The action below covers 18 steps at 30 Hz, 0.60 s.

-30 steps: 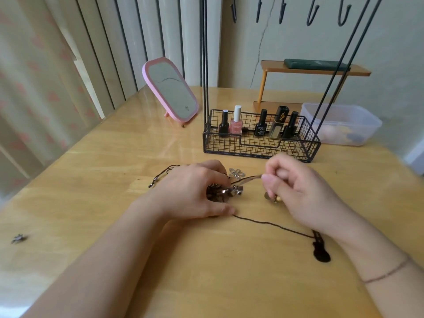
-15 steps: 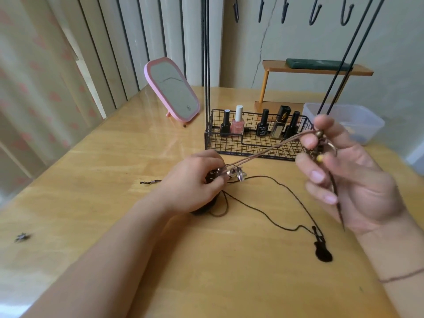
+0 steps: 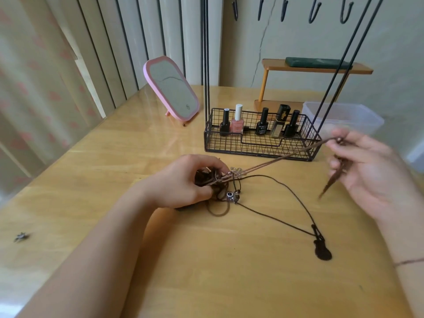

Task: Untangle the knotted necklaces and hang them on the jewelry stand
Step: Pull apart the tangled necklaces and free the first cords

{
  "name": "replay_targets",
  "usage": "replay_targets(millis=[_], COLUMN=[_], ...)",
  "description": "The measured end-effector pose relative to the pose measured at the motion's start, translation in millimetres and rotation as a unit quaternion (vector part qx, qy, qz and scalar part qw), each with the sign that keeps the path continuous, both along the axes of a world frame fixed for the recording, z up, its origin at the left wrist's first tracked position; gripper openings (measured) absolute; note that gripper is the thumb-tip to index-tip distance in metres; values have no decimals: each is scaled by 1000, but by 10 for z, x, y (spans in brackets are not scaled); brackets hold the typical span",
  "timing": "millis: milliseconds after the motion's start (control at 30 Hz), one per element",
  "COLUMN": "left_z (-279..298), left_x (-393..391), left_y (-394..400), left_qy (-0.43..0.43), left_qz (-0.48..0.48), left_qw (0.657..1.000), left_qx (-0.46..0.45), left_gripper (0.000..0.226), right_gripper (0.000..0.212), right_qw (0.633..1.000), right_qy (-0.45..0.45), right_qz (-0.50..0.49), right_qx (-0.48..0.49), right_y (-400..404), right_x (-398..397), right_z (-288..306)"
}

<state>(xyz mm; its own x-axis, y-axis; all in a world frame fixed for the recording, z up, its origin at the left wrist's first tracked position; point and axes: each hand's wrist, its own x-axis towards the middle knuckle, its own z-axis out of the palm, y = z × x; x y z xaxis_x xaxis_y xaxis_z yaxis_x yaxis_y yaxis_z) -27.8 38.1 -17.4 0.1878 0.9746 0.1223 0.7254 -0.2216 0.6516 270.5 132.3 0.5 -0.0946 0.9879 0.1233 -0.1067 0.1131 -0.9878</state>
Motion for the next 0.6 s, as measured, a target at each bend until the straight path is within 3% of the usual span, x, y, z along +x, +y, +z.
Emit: replay_targets(millis=[33,100,167,367,467,500,600], left_z=[17,36,35,-3,-18,-19,-17], left_x=[-5,-22,-44,-79,-102,-108,-106], left_y=[-11,-22,-19,28,39,36,45], left_qy=[-4,-1,2,-35,-58,-61,-79], left_qz=[1,1,15,65,66,65,73], left_qw=[1000,1000,1000,997,996,996,994], left_qx=[-7,-15,-11,-13,-23,-23,-24], left_gripper=[43,45,46,44,41,40,33], right_gripper=[28,33,36,39,19,12,32], right_qw=[992,927,884,826,828,816,747], right_qy=[-111,-336,-436,-548,-508,-515,-588], right_qz=[-62,-132,-116,11,85,137,223], right_qx=[26,99,122,133,220,224,217], right_y=[11,4,0,-33,-253,-343,-495], right_x=[5,-21,-78,-215,-351,-424,-589], right_z=[-35,-92,-125,-142,-111,-121,-205])
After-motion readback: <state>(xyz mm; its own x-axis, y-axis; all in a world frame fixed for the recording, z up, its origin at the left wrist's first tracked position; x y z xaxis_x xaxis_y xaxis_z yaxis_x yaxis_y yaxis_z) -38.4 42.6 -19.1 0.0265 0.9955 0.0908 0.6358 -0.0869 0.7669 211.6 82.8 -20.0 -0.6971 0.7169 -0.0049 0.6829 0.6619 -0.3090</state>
